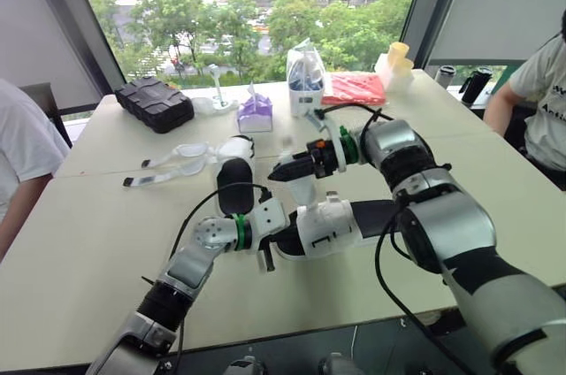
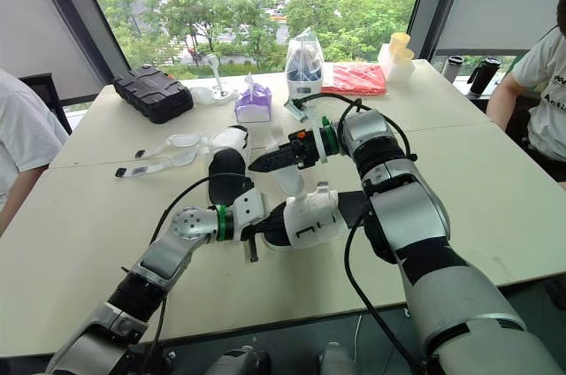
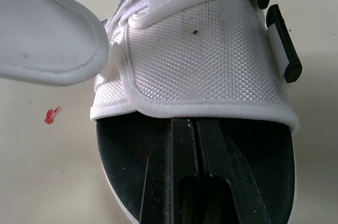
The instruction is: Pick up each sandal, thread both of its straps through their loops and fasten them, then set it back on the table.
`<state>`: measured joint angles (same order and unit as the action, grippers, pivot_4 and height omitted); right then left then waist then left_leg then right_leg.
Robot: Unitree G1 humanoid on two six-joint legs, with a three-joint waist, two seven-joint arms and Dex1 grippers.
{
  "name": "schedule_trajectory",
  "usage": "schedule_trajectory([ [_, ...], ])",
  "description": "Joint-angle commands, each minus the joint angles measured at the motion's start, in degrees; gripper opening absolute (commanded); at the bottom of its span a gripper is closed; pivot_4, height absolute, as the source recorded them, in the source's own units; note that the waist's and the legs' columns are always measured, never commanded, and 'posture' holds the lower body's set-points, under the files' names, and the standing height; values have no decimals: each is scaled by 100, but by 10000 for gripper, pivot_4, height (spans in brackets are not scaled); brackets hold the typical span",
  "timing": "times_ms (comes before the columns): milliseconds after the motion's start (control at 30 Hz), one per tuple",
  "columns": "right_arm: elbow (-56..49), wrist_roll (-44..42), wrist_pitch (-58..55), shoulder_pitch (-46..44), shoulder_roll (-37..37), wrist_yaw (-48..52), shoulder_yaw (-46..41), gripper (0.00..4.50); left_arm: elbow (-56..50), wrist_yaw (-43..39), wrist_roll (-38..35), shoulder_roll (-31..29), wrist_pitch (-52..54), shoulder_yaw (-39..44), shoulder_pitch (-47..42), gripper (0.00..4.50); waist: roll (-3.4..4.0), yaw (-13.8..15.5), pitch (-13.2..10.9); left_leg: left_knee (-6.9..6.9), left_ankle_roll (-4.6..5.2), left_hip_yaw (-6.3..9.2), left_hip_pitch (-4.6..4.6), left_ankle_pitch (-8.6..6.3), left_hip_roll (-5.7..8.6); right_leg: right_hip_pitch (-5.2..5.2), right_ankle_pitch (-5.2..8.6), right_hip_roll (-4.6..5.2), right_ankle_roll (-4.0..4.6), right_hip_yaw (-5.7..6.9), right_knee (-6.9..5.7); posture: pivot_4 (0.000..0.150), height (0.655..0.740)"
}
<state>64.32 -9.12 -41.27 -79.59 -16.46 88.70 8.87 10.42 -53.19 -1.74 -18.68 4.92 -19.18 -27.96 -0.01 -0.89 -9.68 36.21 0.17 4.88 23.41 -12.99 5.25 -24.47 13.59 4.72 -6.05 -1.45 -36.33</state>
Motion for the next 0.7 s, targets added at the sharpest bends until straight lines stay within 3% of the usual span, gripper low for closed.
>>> schedule_trajectory([
  [33, -192, -156, -120, -247, -21, 31, -244, 44463, 63, -47, 90, 5, 83, -149, 71, 0, 0, 1, 0, 0, 0, 0, 0, 0, 1, 0, 0, 1, 0, 0, 0, 1500, 7400],
  [233, -359, -225, -350, -231, -124, 28, -398, 16461, 142, -51, 87, 55, 42, -157, 6, 0, 0, 11, 0, 1, 0, 0, 0, 0, 1, 0, 0, 1, 0, 0, 0, 1500, 7400],
  [333, -752, -257, -505, -47, -236, 163, -321, 235, 153, -57, 84, 66, 26, -156, 1, 0, 0, 19, 0, 1, 0, 0, 1, 0, 2, 1, 0, 2, 0, 0, 0, 1500, 7400],
  [700, -1822, -109, -416, 533, -711, 350, 134, 235, 157, -121, 86, 48, 2, -169, 17, 0, -1, 22, 0, 4, 0, 0, 1, 0, 3, 3, 0, 4, 0, 1, 0, 1500, 7400],
])
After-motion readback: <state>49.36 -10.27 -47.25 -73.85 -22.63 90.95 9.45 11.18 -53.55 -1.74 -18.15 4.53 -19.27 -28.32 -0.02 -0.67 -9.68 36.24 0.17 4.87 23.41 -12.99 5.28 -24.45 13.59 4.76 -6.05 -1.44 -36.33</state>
